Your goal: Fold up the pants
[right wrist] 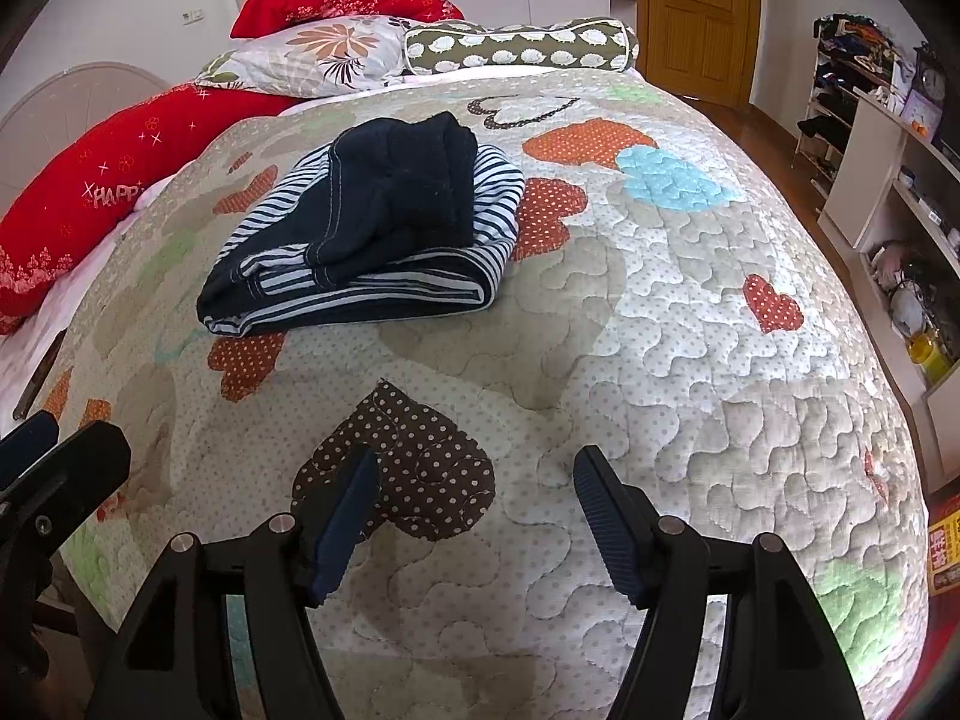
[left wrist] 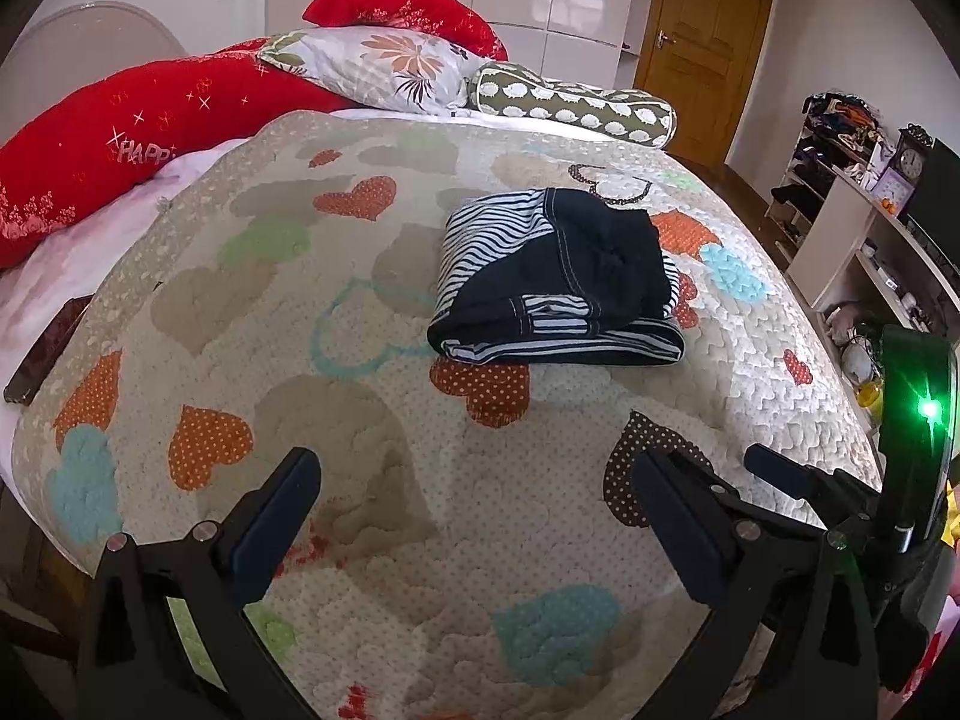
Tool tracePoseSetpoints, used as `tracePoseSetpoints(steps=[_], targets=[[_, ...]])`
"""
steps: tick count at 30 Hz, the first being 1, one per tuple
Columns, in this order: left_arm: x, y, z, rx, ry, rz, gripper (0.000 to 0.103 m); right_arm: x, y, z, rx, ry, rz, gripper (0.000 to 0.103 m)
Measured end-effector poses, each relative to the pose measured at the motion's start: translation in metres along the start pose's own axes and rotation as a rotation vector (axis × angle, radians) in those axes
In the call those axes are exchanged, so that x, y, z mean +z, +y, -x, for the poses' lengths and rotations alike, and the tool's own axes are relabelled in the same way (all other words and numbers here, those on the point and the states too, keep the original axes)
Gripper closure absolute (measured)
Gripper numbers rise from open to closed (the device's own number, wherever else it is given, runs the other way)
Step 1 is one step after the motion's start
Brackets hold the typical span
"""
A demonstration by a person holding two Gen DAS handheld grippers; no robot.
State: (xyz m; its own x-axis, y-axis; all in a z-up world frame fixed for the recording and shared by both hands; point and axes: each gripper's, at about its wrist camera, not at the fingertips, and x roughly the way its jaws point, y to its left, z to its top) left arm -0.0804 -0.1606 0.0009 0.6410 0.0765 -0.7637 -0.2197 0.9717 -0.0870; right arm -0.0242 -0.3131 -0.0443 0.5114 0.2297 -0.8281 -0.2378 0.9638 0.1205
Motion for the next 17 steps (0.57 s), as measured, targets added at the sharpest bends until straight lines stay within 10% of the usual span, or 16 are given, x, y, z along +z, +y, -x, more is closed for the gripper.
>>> tracePoseSetpoints(steps=[17], targets=[[0.000, 0.008, -0.011, 0.008, 0.000, 0.015, 0.000, 0.004, 0.016, -0.003, 0.020, 0.000, 0.038, 0.030]])
